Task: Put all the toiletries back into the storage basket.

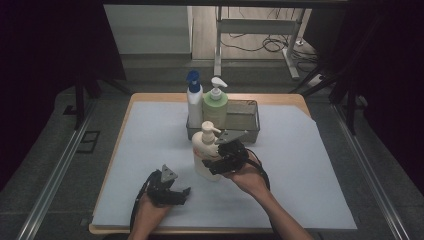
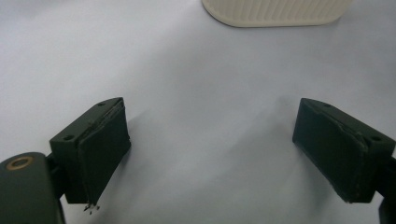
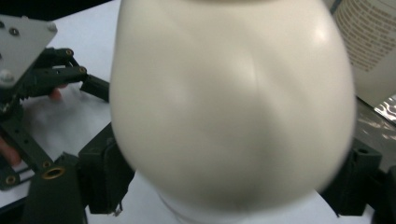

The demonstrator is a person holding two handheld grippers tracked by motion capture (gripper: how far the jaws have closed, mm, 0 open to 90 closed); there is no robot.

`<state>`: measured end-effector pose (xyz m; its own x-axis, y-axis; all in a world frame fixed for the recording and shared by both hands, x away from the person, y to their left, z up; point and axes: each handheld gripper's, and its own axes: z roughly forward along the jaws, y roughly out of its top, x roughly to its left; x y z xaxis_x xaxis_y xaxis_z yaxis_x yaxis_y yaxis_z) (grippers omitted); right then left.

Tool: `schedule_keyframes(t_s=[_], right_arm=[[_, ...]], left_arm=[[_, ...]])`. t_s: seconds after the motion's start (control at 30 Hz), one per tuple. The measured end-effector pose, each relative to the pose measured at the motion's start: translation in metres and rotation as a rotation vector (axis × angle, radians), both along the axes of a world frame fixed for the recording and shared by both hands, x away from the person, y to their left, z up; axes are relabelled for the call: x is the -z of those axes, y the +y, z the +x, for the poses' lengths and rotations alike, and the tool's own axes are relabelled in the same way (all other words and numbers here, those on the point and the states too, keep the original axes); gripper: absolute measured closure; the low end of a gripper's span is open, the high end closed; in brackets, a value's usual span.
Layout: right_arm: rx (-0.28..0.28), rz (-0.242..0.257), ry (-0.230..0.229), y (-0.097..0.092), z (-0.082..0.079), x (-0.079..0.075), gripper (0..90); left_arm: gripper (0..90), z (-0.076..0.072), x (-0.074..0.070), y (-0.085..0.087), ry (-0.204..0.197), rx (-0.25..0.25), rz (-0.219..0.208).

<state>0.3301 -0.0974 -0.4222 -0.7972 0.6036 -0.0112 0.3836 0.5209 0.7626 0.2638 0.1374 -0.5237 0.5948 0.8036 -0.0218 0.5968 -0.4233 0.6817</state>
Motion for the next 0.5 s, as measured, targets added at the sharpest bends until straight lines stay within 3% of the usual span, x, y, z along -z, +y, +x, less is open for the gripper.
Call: schedule_keyframes(t_s=[0.27,0.5], right_arm=[[-0.007,0.012,-0.003,0.012,0.004,-0.001,29.2],[-0.018,0.029,0.018,0.008,0.005,-0.003,35.4]], left_arm=[[10.5,0.0,0.0,0.0,0.0,0.0,0.0],[10.6,0.0,0.0,0.0,0.0,0.0,0.0]])
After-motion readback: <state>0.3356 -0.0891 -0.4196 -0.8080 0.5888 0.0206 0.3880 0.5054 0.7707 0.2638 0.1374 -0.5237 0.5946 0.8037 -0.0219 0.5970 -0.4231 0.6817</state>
